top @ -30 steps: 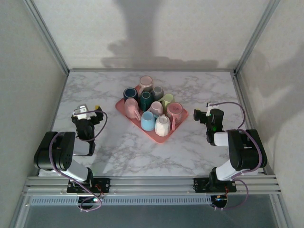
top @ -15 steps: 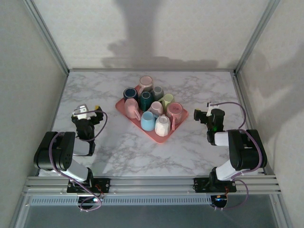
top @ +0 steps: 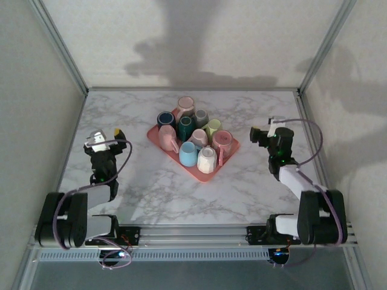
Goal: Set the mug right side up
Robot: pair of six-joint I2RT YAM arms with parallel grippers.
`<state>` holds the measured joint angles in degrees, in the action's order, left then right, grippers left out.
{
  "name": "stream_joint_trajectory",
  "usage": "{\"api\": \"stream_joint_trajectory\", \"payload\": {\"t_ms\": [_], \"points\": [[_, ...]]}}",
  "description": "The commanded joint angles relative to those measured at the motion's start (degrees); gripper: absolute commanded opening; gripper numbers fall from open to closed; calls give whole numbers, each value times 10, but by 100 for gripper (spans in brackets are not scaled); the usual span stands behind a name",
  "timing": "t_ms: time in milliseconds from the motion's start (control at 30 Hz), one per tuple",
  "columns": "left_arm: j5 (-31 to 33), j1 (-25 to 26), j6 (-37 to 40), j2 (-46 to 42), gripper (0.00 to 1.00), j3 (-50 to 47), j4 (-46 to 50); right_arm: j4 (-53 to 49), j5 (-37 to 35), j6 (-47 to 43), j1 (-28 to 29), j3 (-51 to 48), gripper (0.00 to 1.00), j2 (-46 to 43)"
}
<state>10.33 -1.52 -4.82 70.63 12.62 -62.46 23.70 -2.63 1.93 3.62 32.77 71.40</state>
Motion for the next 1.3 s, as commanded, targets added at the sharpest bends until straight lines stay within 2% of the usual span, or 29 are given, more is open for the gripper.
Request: {"api": "stream_joint_trajectory", "payload": {"t_ms": [0,67,167,333,433,533,600,767,900,1000,1267], "points": [[12,6,-18,-68,100,28,122,-157,24,14,0,58,92,-51],[8,10,-34,-119,99,66,226,-229,31,42,2,93,91,-78],[-33,11,-75,-188,99,129,377,-353,62,77,8,146,86,-111],[-155,12,-132,-255,100,238,595,-541,140,93,44,211,77,-121],[-255,12,-157,-256,99,278,663,-624,148,103,84,235,72,-104],[-357,14,-187,-244,99,298,696,-680,149,128,139,257,66,-74],[-399,17,-199,-236,100,306,712,-699,130,156,179,267,63,-58],[-456,31,-212,-218,99,314,752,-688,87,238,243,266,54,-29],[-524,45,-219,-191,89,305,759,-677,50,284,274,270,51,6],[-541,63,-218,-176,87,298,756,-664,37,300,283,269,49,23],[-526,91,-223,-152,84,289,736,-628,26,324,298,280,50,73]]}}
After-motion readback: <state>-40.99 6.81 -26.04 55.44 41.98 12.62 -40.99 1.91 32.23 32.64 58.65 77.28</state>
